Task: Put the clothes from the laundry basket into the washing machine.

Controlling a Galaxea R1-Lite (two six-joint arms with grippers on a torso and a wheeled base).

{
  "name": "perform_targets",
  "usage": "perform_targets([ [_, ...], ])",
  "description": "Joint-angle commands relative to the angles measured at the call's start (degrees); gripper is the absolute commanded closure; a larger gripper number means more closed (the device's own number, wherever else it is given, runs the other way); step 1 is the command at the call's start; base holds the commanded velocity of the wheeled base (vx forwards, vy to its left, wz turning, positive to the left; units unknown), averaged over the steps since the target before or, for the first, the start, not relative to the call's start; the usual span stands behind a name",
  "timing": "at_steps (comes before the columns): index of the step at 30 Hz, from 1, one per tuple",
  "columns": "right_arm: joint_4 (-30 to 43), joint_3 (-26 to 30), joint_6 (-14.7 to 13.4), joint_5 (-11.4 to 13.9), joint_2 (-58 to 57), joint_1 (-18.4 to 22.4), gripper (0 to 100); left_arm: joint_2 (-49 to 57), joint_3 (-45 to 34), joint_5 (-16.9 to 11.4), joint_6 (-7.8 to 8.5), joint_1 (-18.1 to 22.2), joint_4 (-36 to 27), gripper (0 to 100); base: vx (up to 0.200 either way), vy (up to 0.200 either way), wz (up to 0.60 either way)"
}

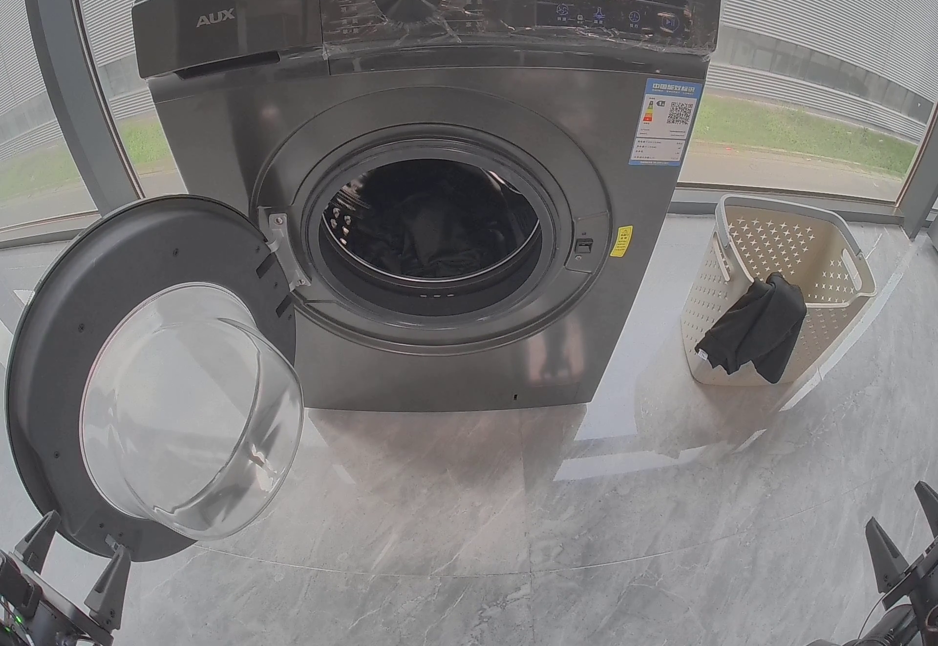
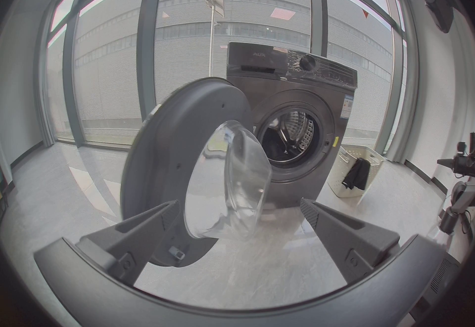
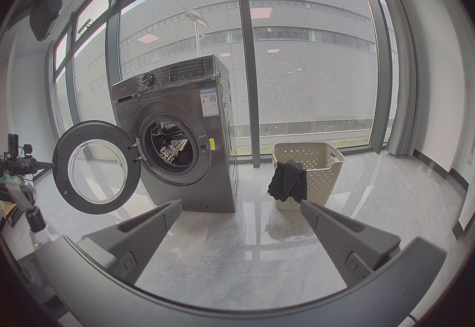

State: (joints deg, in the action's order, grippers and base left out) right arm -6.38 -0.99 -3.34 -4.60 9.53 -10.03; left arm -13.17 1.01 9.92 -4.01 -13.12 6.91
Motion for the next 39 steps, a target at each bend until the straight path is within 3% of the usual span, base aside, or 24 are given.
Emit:
perform_targets([
  [1, 2.07, 0.99, 1.67, 0.55, -4.52, 2.03, 0, 8.07, -1.01, -1.49, 0.14, 5.73, -2.43, 0, 0.0, 0.0, 0.0],
  [4, 2.07, 0.99, 2.02, 0.55, -4.44, 3.18, 0, 8.16, -1.01, -0.96, 0.32, 8.37, -2.43, 0, 0.0, 0.0, 0.0],
  [5, 1.81, 0.99, 2.2, 0.2, -4.44, 4.41, 0, 9.47, -1.01, -1.84, 0.76, 12.06, -2.52, 0, 0.0, 0.0, 0.0],
  [6, 1.81, 0.99, 2.2, 0.2, -4.44, 4.41, 0, 9.47, -1.01, -1.84, 0.76, 12.06, -2.52, 0, 0.0, 0.0, 0.0],
  [7, 2.24, 0.99, 3.08, 1.17, -6.19, 8.1, 0, 12.29, -1.01, -5.26, 1.99, 14.17, -2.52, 0, 0.0, 0.0, 0.0],
  [8, 2.6, 0.99, 3.6, 2.84, -8.65, 10.12, 0, 13.17, -1.01, -7.02, 2.43, 13.64, -2.52, 0, 0.0, 0.0, 0.0],
  [10, 2.51, 0.99, 3.87, 6.53, -9.53, 10.38, 0, 13.17, -1.01, -8.87, 2.87, 13.12, -2.69, 0, 0.0, 0.0, 0.0],
  [12, 2.51, 0.99, 3.96, 6.0, -9.45, 10.12, 0, 13.17, -0.92, -9.04, 2.87, 13.03, -2.96, 0, 0.0, 0.0, 0.0],
  [14, 3.48, 0.72, 4.13, 2.49, -9.53, 9.94, 0, 13.17, -0.92, -9.22, 3.57, 12.94, -6.21, 0, 0.0, 0.0, 0.0],
  [18, 5.41, 0.11, 2.72, -0.33, -9.53, 10.03, 0, 13.17, -0.92, -9.57, 4.8, 13.03, -7.0, 0, 0.0, 0.0, 0.0],
  [20, 5.85, 0.46, 1.06, 0.99, -9.53, 10.03, 0, 13.17, -0.92, -9.66, 4.71, 13.03, -6.74, 0, 0.0, 0.0, 0.0],
  [22, 5.94, 0.99, 1.58, 5.21, -9.53, 9.77, 0, 13.17, -1.01, -9.66, 4.63, 12.94, -6.74, 0, 0.0, 0.0, 0.0],
  [28, 5.85, 0.99, 1.67, 4.24, -9.53, 9.86, 0, 13.17, -0.92, -9.57, 3.83, 12.94, -6.74, 0, 0.0, 0.0, 0.0],
  [39, 5.94, 0.99, 1.93, 4.33, -9.53, 9.86, 0, 13.17, -0.92, -9.22, 4.54, 12.94, -6.82, 0, 0.0, -0.2, 0.0],
])
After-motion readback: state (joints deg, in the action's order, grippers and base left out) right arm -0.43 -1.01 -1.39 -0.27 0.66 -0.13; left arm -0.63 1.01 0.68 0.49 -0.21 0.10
